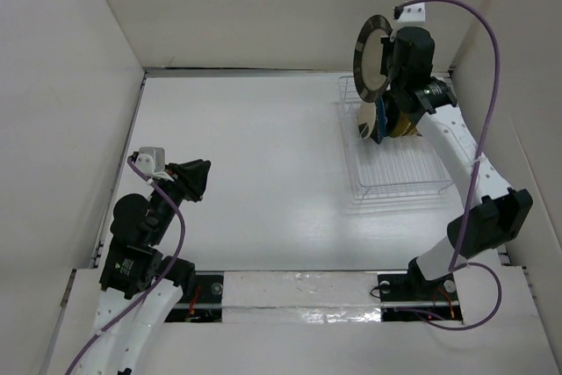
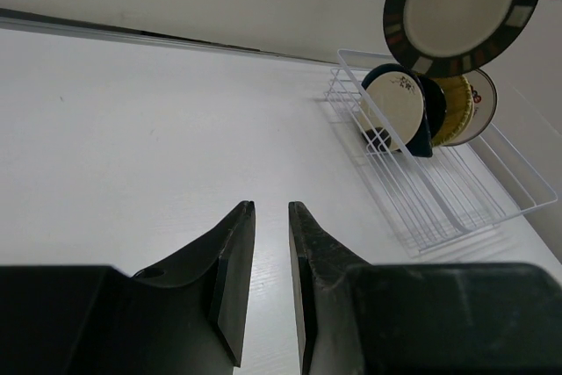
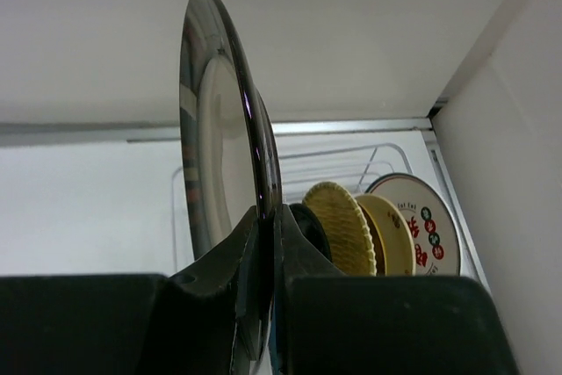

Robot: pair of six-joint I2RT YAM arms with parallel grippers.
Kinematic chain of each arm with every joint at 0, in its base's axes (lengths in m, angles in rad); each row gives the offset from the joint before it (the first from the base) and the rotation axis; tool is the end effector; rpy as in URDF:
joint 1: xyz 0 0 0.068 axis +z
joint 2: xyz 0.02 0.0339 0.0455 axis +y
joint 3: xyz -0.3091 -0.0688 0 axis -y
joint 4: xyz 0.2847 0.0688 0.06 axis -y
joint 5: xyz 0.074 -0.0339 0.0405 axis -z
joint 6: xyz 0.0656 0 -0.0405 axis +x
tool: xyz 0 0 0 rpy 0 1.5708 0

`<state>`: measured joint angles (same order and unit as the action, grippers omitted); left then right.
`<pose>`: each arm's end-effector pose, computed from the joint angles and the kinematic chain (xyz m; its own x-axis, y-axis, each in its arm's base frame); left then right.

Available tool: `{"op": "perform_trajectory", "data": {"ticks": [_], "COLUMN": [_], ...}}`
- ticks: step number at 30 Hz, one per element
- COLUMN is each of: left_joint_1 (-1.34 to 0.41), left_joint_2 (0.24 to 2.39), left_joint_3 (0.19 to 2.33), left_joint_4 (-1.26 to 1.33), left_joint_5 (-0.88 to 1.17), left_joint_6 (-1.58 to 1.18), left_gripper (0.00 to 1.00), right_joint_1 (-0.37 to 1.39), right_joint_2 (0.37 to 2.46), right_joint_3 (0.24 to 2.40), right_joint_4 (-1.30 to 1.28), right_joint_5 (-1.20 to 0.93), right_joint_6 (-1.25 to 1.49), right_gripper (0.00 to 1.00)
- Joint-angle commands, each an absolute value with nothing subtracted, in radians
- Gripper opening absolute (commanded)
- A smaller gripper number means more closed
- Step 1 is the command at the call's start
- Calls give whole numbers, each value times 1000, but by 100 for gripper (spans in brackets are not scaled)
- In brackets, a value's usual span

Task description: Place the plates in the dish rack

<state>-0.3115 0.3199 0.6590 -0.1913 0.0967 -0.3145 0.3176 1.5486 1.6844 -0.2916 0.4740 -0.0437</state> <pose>0.1055 -0.0406 0.3825 0.0108 -0.3269 -0.9450 0.4199 0.8592 -0.2924 0.4063 0.1020 0.5000 -0.1538 -0.0915 -0.9838 0.1439 0.9830 -0.1139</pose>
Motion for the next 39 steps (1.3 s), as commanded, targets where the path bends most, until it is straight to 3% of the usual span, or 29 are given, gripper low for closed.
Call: {"op": "perform_trajectory", "data": {"ticks": [1, 16, 30, 32, 33, 35, 36, 37, 38, 39], "left_joint_1": [-307, -307, -307, -307, -307, -307, -307, -307, -307, -307], "left_joint_2": [330, 336, 374, 379, 380, 380, 380, 379, 377, 377], "left_joint_3": [683, 683, 681, 683, 681, 684, 684, 686, 684, 684], "left_joint_4": [-149, -147, -149, -146, -143, -140, -140, -137, -137, -133], "left_joint_5": [107, 109, 120, 127, 138, 146, 141, 138, 135, 130], "left_joint_6": [-307, -305, -302, -301, -301, -298, -298, -298, -298, -299], "left_gripper": [19, 19, 22, 30, 33, 42, 45, 48, 54, 56], "right_joint_1": [328, 368, 459, 459, 469, 479, 479, 489, 489, 489], "right_joint_2": [1538, 1660, 1641, 1637, 1634, 1602, 1583, 1545, 1523, 1500], "right_joint_3": [1743, 1657, 1410, 1391, 1388, 1375, 1370, 1364, 1358, 1342], "right_joint_4": [-158, -140, -92, -94, -94, -104, -104, -107, -109, -109], "right_joint_5": [499, 640, 669, 701, 709, 703, 692, 678, 672, 661], "right_joint_6": [-90, -135, -32, -2, 26, 79, 92, 107, 138, 152], "right_gripper": [0, 0, 2, 13, 33, 58, 78, 89, 99, 100]}}
